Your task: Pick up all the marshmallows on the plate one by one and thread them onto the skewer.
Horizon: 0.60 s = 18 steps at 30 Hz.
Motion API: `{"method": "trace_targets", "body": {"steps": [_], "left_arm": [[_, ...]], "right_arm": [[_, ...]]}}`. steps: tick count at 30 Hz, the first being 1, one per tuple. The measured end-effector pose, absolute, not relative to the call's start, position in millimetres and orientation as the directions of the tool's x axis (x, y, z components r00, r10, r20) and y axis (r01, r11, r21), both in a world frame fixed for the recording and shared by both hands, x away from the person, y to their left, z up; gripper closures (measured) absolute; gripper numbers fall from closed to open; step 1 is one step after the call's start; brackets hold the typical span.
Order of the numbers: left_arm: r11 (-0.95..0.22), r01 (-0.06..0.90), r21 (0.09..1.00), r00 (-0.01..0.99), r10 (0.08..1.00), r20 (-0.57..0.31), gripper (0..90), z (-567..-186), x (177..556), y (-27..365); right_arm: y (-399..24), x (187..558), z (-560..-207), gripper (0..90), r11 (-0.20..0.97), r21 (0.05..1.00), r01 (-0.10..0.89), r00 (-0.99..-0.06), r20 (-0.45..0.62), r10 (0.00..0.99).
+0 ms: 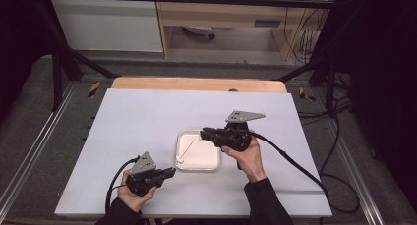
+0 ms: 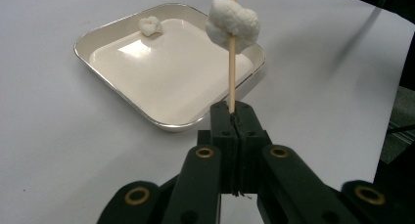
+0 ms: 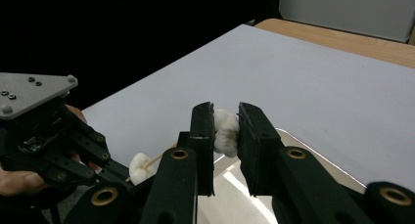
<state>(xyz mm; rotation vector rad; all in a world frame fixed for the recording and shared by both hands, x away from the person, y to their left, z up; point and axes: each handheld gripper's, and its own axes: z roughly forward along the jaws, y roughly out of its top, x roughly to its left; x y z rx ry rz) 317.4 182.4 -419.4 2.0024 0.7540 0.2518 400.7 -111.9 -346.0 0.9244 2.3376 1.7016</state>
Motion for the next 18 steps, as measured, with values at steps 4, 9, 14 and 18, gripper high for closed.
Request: {"method": "trace_targets", "body": {"steps": [4,9,14,18], "left_arm": [[-0.367,0.405,0.838,0.792,0.598,-0.121,88.6,-419.6,317.1,181.1],[-0.371,0.401,0.838,0.796,0.594,-0.117,88.5,-419.6,317.2,180.3],[-0.371,0.401,0.837,0.796,0.594,-0.118,88.6,-419.7,317.5,180.3],[-0.37,0.401,0.838,0.796,0.593,-0.119,88.6,-419.7,317.3,179.8]], "right_arm": [[-111.6,400.4,-345.6,77.1,0.177,0.894,0.412,-0.812,0.272,0.517],[-109.9,399.8,-346.1,77.2,0.161,0.894,0.418,-0.815,0.291,0.501],[-108.4,400.0,-348.2,77.2,0.163,0.891,0.424,-0.818,0.299,0.492],[-107.0,399.6,-349.3,77.3,0.158,0.888,0.431,-0.819,0.312,0.482]]}}
